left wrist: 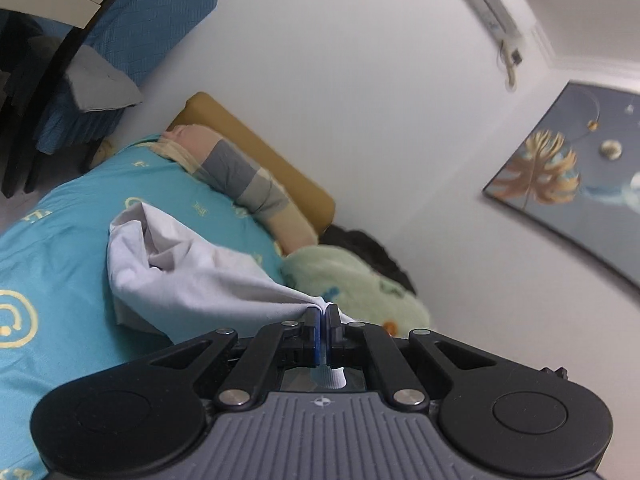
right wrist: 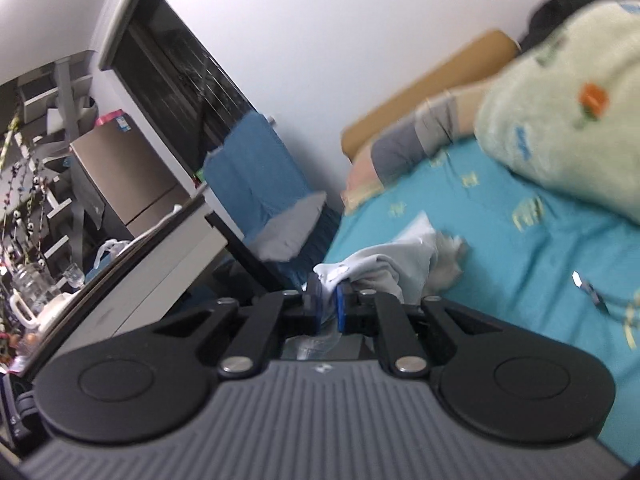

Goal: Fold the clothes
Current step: 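Grasp the white T-shirt with the left gripper while the right gripper grasps it too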

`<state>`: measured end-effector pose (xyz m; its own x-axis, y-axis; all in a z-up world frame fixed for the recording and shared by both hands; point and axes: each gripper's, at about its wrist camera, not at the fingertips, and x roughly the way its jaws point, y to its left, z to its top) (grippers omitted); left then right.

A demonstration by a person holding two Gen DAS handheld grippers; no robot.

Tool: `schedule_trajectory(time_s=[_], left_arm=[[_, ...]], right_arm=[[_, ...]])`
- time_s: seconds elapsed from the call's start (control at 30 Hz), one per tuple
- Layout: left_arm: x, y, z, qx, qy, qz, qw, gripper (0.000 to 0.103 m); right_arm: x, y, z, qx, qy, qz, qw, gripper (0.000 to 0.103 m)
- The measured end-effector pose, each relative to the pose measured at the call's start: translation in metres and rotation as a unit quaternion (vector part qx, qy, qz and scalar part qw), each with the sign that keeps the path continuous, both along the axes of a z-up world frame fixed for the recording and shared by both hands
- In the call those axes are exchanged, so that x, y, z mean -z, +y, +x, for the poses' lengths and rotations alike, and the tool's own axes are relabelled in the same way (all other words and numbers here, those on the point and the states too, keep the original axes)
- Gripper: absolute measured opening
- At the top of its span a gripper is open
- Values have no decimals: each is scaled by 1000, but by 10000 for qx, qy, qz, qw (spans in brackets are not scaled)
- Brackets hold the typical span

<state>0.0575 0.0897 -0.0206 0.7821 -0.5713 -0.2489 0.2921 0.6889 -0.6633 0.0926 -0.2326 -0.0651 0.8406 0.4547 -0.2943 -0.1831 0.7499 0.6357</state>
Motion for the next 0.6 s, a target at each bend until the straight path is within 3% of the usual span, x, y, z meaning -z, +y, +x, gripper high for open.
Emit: schedule_trajectory(time_s=[0.1,0.2,0.23,0.27,0.33,0.43,0.6], left_arm=[[19,-7,14,-127,303,268,9991,2],[45,-10,48,-453,675,591,9949,2],[54,-11,62,-576,790,691,9928,3],[63,-10,77,-687,899,775,9905,3],[78,-5,99,-798,1109,921,9863,3],[88,-3,108,-703,1232,1040,9844,7],[66,-6,85,-690,937,1240,9854,24]], right_arm=[[15,-3,7,-58,464,-67,9989,15],[36,0,30,-86,1035,-192,9944,29],[43,0,37,-61,1205,-166,9926,43],[49,0,43,-43,1327,-120,9911,64],[57,1,45,37,1413,-61,9899,85],[57,-1,42,252,1399,-141,9897,83],[40,-1,24,648,983,-995,9880,85]])
